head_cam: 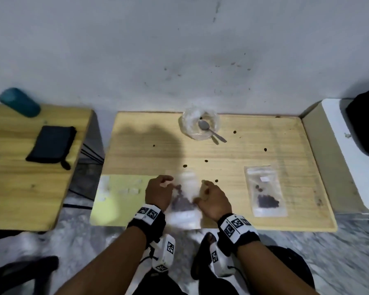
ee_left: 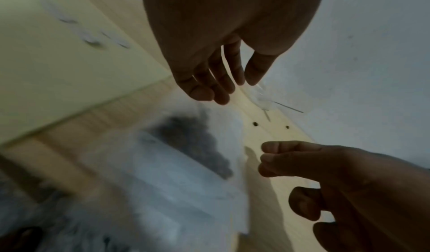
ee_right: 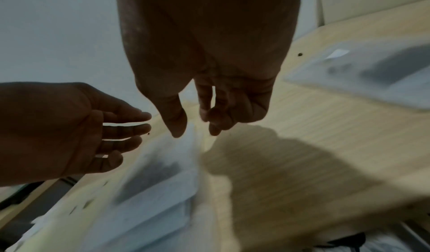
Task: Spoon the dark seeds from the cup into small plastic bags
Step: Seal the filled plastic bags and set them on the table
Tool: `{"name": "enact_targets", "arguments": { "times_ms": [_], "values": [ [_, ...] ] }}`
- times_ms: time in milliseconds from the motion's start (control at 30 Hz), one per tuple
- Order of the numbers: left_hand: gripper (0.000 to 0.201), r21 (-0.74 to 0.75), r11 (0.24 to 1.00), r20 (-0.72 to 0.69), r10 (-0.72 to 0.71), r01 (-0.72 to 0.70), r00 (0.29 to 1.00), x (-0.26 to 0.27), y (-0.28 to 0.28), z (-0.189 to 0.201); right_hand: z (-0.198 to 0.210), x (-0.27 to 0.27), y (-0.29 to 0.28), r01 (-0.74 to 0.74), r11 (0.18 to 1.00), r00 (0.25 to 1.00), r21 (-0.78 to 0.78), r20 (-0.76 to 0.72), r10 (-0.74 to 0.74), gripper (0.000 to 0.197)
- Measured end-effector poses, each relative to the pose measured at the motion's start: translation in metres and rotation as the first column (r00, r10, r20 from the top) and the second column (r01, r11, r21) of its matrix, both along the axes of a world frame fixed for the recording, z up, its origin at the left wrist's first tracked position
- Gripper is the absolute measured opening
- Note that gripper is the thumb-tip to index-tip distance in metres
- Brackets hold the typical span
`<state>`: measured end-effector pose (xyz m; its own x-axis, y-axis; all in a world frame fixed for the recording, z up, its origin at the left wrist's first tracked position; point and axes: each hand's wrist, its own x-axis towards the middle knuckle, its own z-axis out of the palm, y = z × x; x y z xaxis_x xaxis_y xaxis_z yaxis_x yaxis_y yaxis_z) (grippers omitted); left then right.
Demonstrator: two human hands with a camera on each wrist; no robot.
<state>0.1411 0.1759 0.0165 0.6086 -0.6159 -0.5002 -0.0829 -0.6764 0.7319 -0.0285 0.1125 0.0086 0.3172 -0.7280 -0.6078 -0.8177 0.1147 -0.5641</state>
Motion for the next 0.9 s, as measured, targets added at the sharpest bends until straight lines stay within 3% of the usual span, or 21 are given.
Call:
{"name": "enact_targets", "arguments": {
  "times_ms": [67,167,300,467,567,633,767,900],
  "values": [
    [0.019,0.043,0.999,-0.039,-0.003,0.005,0.999,0.009,0.011,-0.007,-0.002,0.01,0.004,-0.019,1.0,0.999,-0.003,-0.05,0.019,0.074],
    [0.03,0.104,0.994,-0.167,-0.016,0.034,0.986,0.01,0.019,-0.017,-0.005,0.017,0.009,-0.053,0.998,0.994,-0.037,-0.094,0.049,0.053],
    [0.034,0.075,0.997,-0.243,0.003,0.015,0.97,0.01,0.02,-0.022,-0.002,0.021,0.015,0.012,0.999,0.998,-0.047,-0.069,-0.016,0.04],
    [0.036,0.066,0.996,-0.236,-0.041,0.058,0.971,0.012,0.021,-0.021,0.001,0.022,0.021,0.067,0.987,0.994,-0.148,-0.071,-0.078,0.05],
    [0.026,0.058,0.993,-0.211,-0.086,0.101,0.974,0.013,0.025,-0.02,0.0,0.023,0.023,0.156,0.966,0.988,-0.204,0.029,-0.153,0.027],
    [0.034,0.044,0.993,-0.201,-0.097,0.108,0.975,0.013,0.028,-0.021,0.001,0.025,0.022,0.226,0.952,0.97,-0.207,0.133,-0.201,0.013],
    [0.026,-0.068,0.997,-0.182,-0.034,0.021,0.983,0.018,0.033,-0.014,0.006,0.038,0.018,0.341,0.935,0.904,-0.099,0.308,-0.297,0.025],
    [0.02,-0.189,0.969,-0.238,0.109,-0.156,0.965,0.039,0.038,-0.001,0.01,0.06,0.015,0.33,0.943,0.865,0.036,0.388,-0.318,0.023]
  ]
}}
